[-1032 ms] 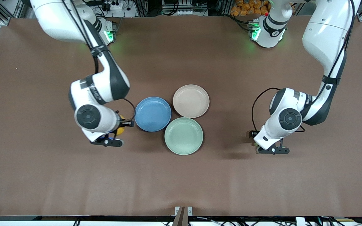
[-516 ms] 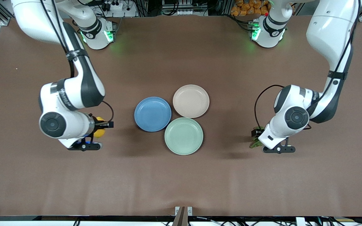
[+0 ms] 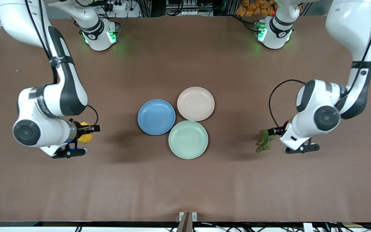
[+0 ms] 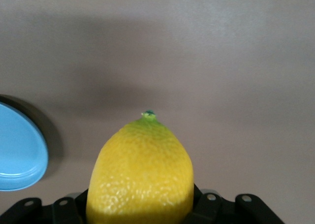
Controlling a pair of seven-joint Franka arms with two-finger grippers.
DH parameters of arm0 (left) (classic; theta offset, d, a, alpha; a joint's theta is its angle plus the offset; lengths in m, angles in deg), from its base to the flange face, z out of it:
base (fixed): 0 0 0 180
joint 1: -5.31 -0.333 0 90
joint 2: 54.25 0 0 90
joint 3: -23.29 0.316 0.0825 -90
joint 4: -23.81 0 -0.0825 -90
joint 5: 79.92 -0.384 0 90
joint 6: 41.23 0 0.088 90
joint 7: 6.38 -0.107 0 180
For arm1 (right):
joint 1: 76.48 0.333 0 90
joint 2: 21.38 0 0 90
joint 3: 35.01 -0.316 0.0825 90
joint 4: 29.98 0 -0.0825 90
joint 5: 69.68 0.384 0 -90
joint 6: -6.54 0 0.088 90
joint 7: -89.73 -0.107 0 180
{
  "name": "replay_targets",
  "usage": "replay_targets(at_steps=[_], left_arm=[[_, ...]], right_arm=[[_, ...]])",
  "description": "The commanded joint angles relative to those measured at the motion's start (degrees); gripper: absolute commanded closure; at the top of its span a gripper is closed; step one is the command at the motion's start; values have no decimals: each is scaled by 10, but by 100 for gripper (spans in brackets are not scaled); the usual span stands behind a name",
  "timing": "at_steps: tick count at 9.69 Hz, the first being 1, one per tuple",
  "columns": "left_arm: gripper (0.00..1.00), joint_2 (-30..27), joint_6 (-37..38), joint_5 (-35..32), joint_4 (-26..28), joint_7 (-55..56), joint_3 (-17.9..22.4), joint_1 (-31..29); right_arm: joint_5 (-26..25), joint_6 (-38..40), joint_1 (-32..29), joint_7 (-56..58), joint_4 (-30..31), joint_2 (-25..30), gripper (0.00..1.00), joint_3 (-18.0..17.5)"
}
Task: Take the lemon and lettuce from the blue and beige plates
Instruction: 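Release the lettuce on the table while the right gripper carries the lemon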
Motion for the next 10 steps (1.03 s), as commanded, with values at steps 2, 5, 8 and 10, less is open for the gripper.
replay_targets(at_steps=[2, 5, 8, 10], left_arm=[[0, -151, -6, 79, 155, -4, 87, 90], [0, -228, 34, 91, 214, -6, 82, 90], [0, -240, 155, 68, 124, -4, 41, 84], [0, -229, 172, 68, 53, -4, 41, 69]], right_arm=[[-6, -106, -27, 74, 167, 90, 66, 1], [-6, -200, -41, 103, 270, 127, 66, 2], [-6, -323, -40, 104, 367, 140, 66, 4], [-6, -390, -38, 104, 404, 133, 66, 4]])
